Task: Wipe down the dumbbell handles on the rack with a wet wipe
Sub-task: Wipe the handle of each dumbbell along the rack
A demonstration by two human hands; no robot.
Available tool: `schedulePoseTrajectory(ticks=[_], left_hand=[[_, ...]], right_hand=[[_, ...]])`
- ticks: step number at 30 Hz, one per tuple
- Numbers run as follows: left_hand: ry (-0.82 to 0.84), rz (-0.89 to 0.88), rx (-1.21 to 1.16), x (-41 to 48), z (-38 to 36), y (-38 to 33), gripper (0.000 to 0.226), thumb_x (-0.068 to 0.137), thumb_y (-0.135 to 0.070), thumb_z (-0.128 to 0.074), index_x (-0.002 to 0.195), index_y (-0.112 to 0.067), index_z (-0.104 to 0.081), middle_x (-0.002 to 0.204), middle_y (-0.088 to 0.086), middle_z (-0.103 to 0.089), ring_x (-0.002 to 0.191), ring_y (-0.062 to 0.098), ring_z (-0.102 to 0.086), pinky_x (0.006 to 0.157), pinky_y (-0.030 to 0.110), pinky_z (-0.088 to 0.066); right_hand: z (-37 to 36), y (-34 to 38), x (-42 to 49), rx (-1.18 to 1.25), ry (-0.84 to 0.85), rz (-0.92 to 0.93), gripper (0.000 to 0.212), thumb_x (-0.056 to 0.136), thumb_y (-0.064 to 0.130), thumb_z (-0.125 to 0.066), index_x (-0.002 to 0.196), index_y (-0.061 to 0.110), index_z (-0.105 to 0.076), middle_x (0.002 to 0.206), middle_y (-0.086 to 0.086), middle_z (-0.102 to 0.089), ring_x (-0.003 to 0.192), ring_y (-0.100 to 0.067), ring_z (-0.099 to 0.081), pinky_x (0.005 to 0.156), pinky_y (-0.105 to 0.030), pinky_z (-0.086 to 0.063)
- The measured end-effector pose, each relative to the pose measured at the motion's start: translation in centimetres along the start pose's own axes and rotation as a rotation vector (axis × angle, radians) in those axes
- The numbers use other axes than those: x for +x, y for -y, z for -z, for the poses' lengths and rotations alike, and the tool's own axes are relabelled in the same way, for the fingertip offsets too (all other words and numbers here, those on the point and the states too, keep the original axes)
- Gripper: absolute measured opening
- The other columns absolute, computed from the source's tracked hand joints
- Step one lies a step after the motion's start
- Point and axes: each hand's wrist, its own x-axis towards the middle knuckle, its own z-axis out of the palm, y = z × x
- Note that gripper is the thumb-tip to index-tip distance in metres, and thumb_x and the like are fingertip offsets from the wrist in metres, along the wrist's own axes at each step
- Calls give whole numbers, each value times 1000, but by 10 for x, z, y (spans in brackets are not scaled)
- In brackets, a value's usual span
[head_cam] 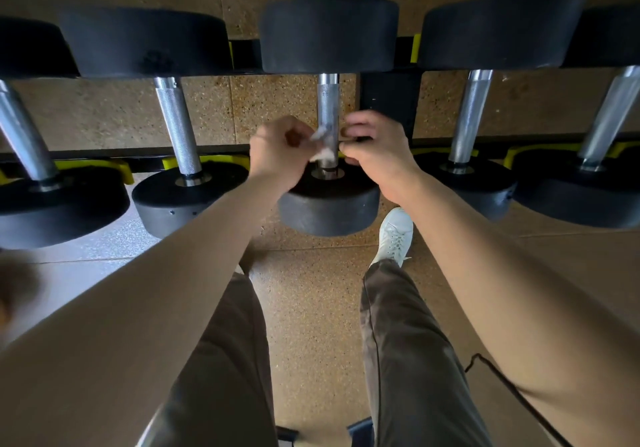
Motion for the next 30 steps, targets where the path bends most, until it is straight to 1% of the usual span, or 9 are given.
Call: schedulePoseTrajectory(ticks=[3, 8, 13, 17, 20, 22, 26, 29, 30], left_hand=[[-190, 79, -314, 17, 10, -14, 19, 81, -28, -84, 80, -23, -66, 78, -5, -72, 77, 18, -73, 76, 42, -63], [-213, 241, -695, 38, -2, -42, 18, 79, -13, -84, 74, -17, -68, 75, -4, -74, 81, 16, -75, 84, 41, -62], [-138, 118, -347, 24, -2, -19, 7, 86, -29, -78, 82, -28, -73, 83, -8, -76, 83, 11, -74, 82, 35, -62], [113, 131, -33, 9, 2, 2, 12, 85, -29, -79, 81, -26, -68, 81, -8, -68, 82, 14, -67, 72, 28, -53], [283, 145, 202, 2, 4, 4, 23, 84, -36, -80, 99, -20, -72, 99, 1, -70, 93, 19, -65, 81, 30, -53], [342, 71, 263, 1, 9, -1, 22, 84, -41, -79, 92, -22, -72, 104, 3, -73, 98, 21, -67, 88, 37, -56], [514, 21, 125, -5, 34, -5, 25, 82, -34, -81, 91, -11, -75, 95, 5, -71, 92, 21, -66, 77, 32, -50], [447, 54, -92, -13, 63, 7, 32, 84, -30, -80, 106, -8, -72, 93, 3, -66, 87, 17, -64, 79, 30, -51], [397, 76, -175, -15, 76, 14, 25, 85, -28, -80, 99, -9, -71, 92, 3, -67, 85, 16, -66, 79, 29, -54]], right_hand=[[-12, 2, 6, -69, -24, 87, 51, 80, 10, -79, 127, 14, -62, 100, 3, -71, 97, -11, -69, 89, -36, -58], [-27, -5, 7, -253, -119, 172, 35, 84, 21, -78, 116, 15, -67, 94, 4, -73, 85, -12, -70, 81, -29, -59], [-22, -7, 8, -253, -63, 185, 36, 85, 20, -77, 119, 16, -66, 88, 10, -69, 80, -8, -68, 78, -23, -56], [-21, -6, 8, -246, -43, 174, 46, 86, 20, -77, 129, 15, -62, 83, 12, -66, 74, 0, -63, 71, -18, -55], [-20, -7, 6, -258, -44, 164, 50, 88, 20, -75, 135, 15, -58, 83, 14, -64, 76, 1, -61, 70, -14, -51], [-21, -7, 3, -286, -49, 169, 47, 88, 23, -73, 133, 18, -60, 86, 9, -68, 78, -5, -65, 74, -22, -55], [-32, -5, -11, -390, -140, 122, 33, 89, 28, -71, 120, 20, -67, 100, 4, -73, 91, -14, -68, 82, -37, -57], [-56, 7, -39, -352, -341, 132, 28, 87, 15, -67, 116, 18, -66, 109, 0, -68, 91, -13, -66, 82, -37, -58], [-67, 14, -51, -310, -378, 157, 30, 86, 7, -65, 115, 16, -66, 110, 0, -66, 90, -11, -65, 82, -35, -57]])
